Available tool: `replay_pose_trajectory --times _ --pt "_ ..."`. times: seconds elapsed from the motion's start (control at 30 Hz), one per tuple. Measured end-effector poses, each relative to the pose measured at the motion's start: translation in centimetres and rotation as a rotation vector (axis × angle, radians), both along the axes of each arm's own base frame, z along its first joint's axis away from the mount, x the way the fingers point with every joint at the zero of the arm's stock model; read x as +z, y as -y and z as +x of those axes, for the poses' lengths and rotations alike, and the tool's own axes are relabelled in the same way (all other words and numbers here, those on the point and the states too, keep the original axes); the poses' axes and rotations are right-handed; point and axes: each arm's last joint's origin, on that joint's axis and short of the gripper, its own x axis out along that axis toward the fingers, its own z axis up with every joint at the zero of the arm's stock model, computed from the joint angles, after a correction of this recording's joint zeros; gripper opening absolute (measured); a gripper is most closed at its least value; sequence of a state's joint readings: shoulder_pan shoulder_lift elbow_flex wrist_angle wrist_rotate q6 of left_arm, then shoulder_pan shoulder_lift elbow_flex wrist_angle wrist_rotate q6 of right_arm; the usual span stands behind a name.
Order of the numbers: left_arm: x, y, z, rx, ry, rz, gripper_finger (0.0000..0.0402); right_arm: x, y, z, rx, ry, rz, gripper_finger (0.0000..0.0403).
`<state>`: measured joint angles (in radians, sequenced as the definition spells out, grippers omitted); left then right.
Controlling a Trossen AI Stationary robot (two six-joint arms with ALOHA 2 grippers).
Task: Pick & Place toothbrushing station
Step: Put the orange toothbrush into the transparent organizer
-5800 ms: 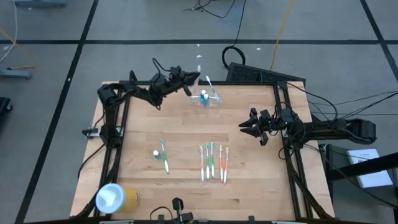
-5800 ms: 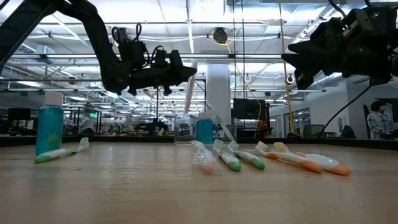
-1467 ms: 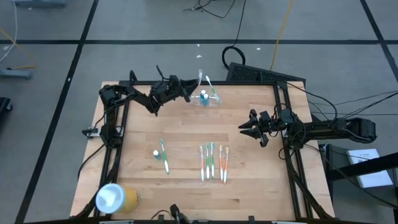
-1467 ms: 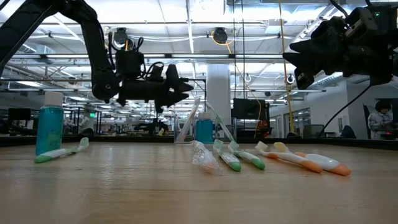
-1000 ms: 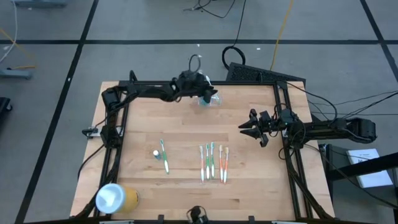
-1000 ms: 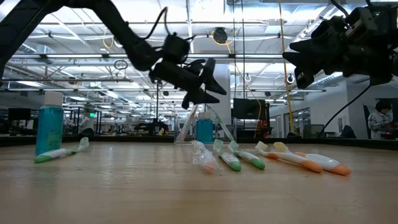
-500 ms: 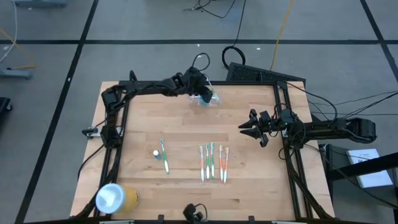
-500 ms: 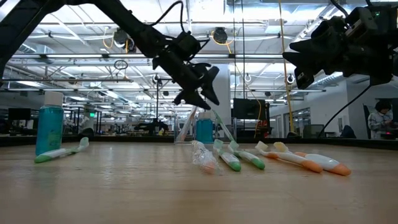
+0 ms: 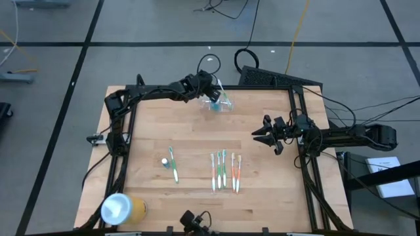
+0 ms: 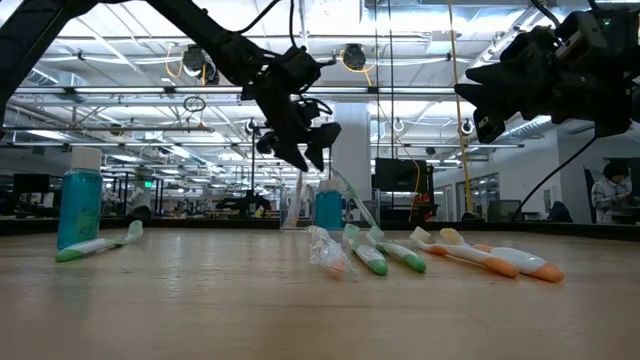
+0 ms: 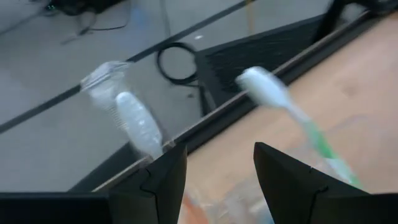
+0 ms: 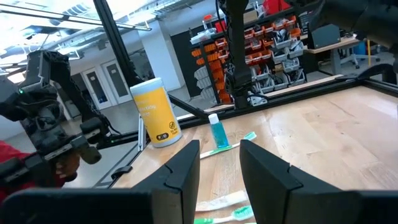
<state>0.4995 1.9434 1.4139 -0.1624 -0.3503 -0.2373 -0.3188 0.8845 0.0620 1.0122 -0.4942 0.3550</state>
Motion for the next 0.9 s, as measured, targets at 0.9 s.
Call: replay_pose_trajectory --times 0.9 --pt "0.3 1.7 -0.9 0.062 -0.133 -0.012 0.0196 0.0 0.0 0.0 0.000 -0.001 0.000 0.0105"
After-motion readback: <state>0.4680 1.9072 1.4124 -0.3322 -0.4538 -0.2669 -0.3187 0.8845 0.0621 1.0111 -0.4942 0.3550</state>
